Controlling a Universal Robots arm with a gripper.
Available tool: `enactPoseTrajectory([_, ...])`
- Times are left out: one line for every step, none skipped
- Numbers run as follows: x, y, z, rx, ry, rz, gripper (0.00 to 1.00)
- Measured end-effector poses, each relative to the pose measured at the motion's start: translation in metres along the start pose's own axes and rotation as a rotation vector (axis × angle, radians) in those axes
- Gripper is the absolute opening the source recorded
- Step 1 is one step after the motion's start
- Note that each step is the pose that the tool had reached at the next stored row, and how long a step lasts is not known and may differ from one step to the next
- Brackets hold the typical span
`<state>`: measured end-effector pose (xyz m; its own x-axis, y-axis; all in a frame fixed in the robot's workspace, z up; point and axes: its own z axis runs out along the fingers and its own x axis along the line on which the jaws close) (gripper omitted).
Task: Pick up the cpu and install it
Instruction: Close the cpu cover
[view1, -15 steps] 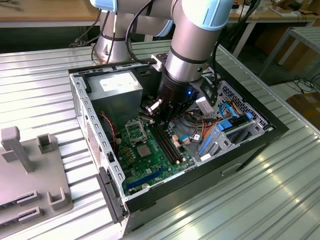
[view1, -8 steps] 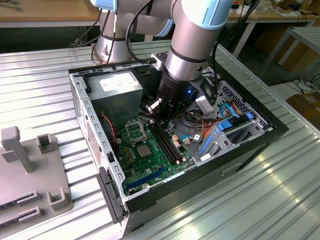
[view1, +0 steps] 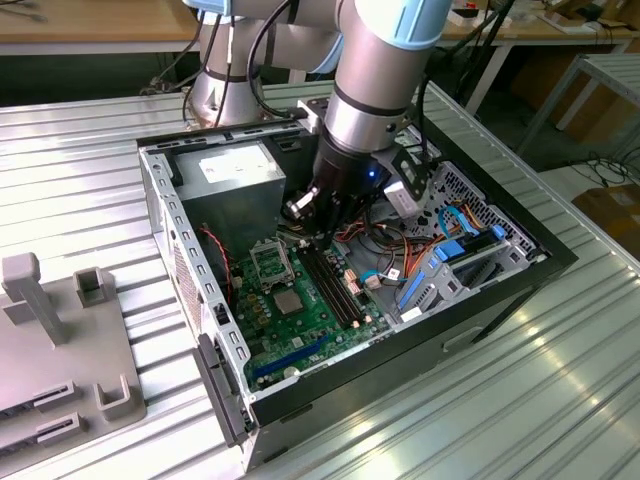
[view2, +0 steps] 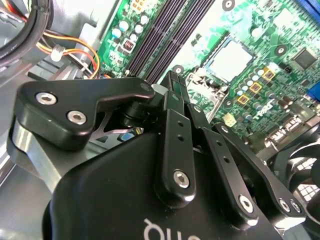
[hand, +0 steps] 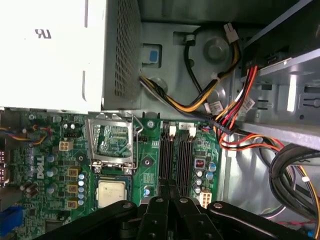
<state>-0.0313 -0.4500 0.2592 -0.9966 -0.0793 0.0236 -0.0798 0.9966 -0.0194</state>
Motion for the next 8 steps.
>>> enactPoseTrajectory([-0.0001, 0.0011, 0.0007, -0.0014, -0.0002, 0.000, 0.11])
enactPoseTrajectory([-0.0002, 0.0022, 0.0014, -0.0028, -0.0003, 0.000, 0.11])
enactPoseTrajectory([-0.0004, 0.0032, 0.0025, -0.0054, -0.0006, -0.001, 0.11])
enactPoseTrajectory([-0.0004, 0.0034, 0.0034, -0.0076, -0.0008, -0.002, 0.11])
enactPoseTrajectory([-0.0004, 0.0035, 0.0048, -0.0101, -0.0011, -0.005, 0.11])
enactPoseTrajectory([-0.0004, 0.0035, 0.0060, -0.0108, -0.0012, -0.011, 0.11])
enactPoseTrajectory([-0.0004, 0.0035, 0.0071, -0.0108, -0.0012, -0.020, 0.11])
enactPoseTrajectory([-0.0005, 0.0035, 0.0094, -0.0104, -0.0011, -0.044, 0.11])
